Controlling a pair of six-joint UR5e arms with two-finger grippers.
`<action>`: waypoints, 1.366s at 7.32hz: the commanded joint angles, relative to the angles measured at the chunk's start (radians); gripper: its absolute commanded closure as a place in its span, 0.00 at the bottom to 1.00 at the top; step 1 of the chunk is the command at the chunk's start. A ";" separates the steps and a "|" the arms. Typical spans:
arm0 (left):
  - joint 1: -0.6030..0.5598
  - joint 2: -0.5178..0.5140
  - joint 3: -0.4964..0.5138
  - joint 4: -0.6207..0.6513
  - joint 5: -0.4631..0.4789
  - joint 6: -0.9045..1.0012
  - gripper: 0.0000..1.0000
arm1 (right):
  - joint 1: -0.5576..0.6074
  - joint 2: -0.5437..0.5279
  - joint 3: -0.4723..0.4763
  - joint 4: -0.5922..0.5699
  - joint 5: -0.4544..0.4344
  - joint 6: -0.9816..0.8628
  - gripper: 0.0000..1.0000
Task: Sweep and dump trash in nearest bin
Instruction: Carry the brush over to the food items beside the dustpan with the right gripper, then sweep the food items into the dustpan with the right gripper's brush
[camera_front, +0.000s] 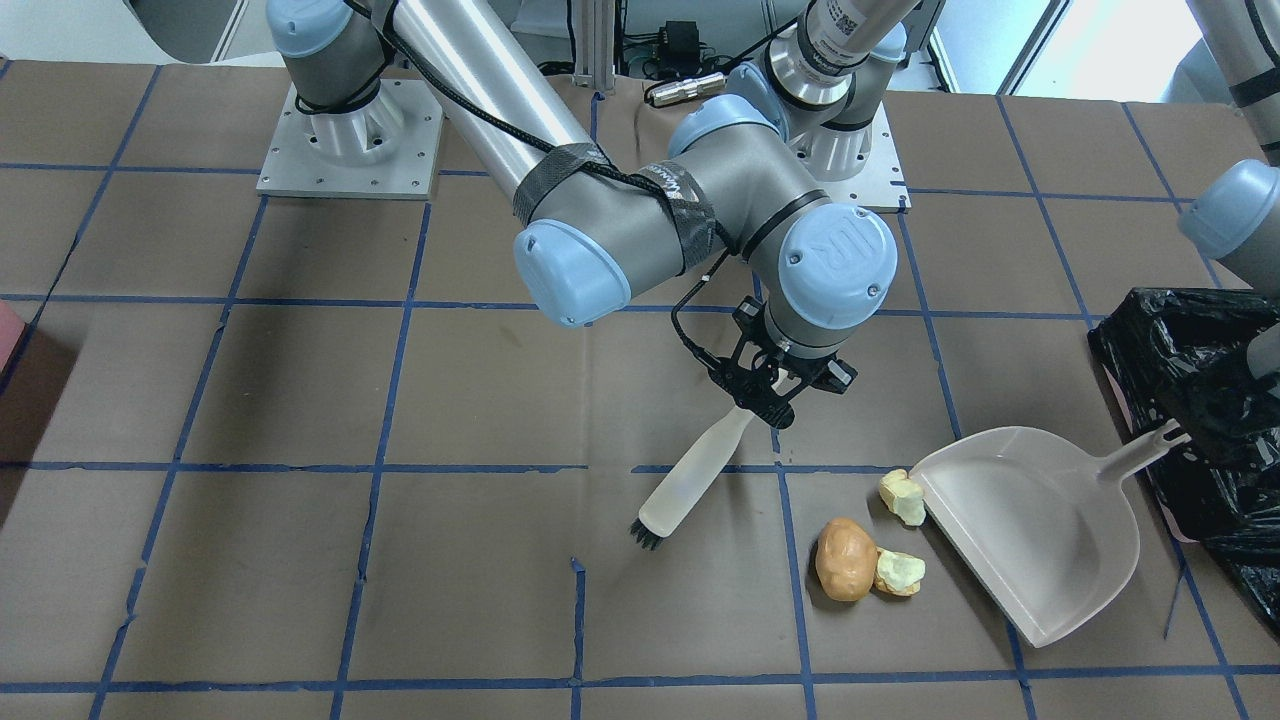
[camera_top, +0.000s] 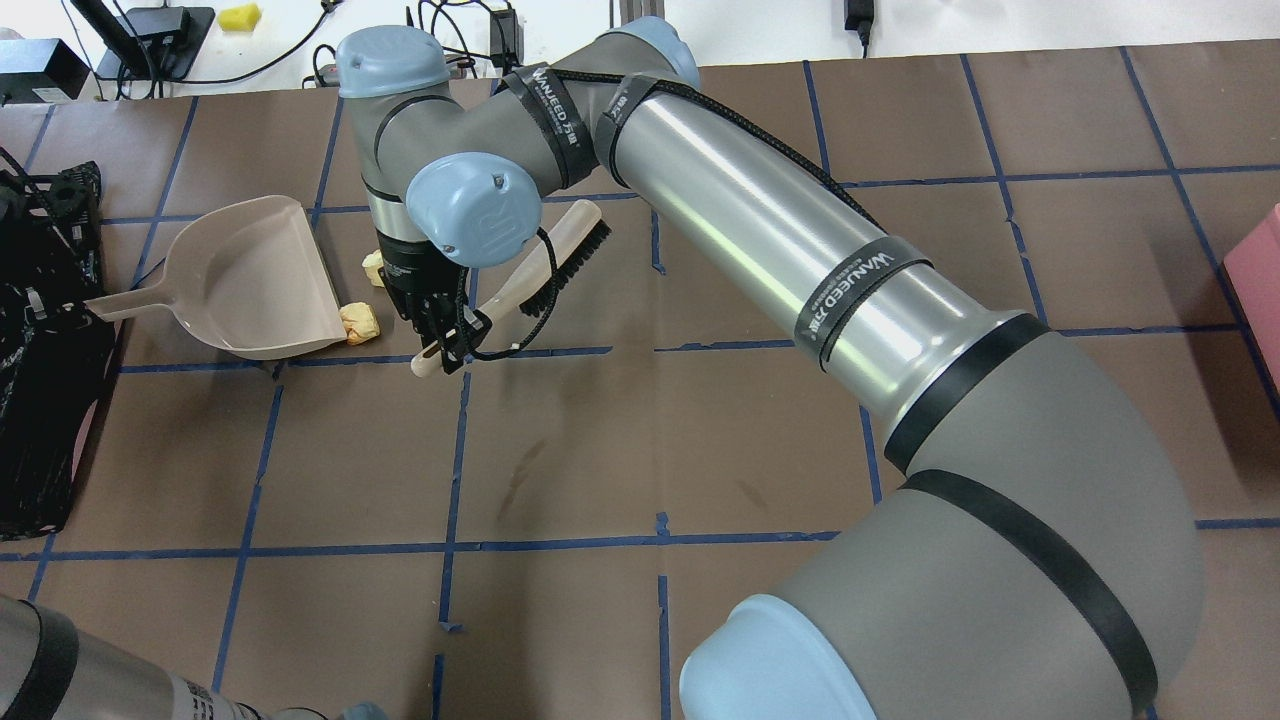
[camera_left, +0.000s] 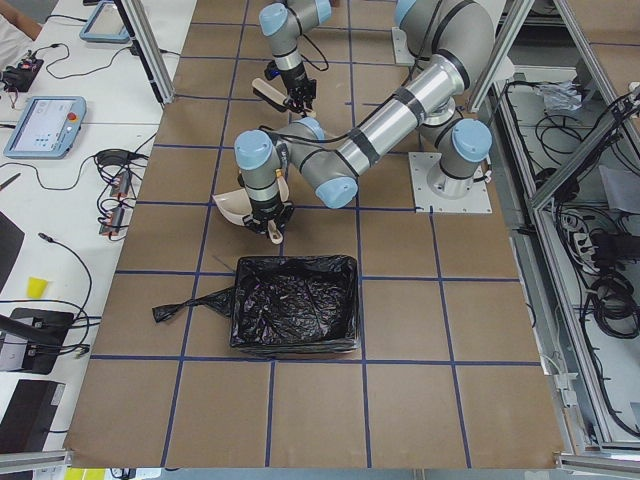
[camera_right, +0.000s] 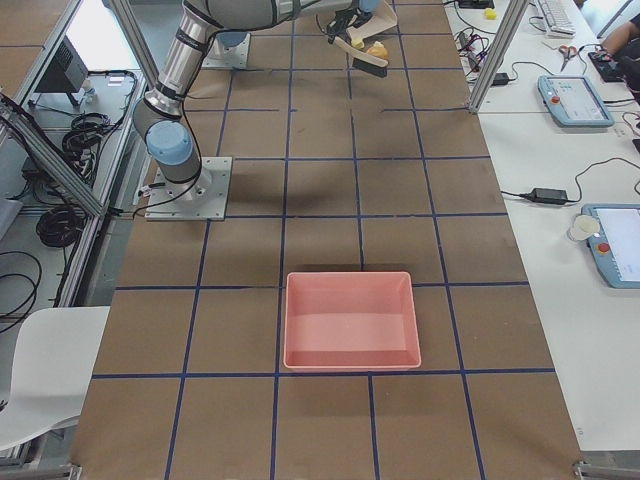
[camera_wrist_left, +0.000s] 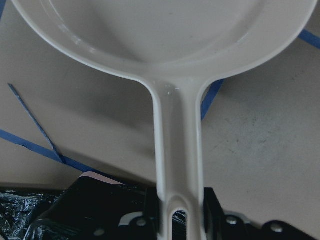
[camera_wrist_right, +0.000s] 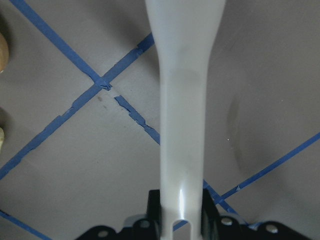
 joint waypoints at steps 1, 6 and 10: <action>0.003 0.010 0.006 -0.027 0.014 0.024 1.00 | -0.018 0.008 -0.024 0.016 0.031 0.001 0.99; 0.003 -0.010 0.004 -0.049 0.035 0.000 1.00 | 0.045 0.153 -0.162 0.014 0.046 -0.022 1.00; -0.010 -0.012 -0.040 -0.028 0.035 -0.042 1.00 | 0.076 0.167 -0.173 -0.022 0.037 -0.124 1.00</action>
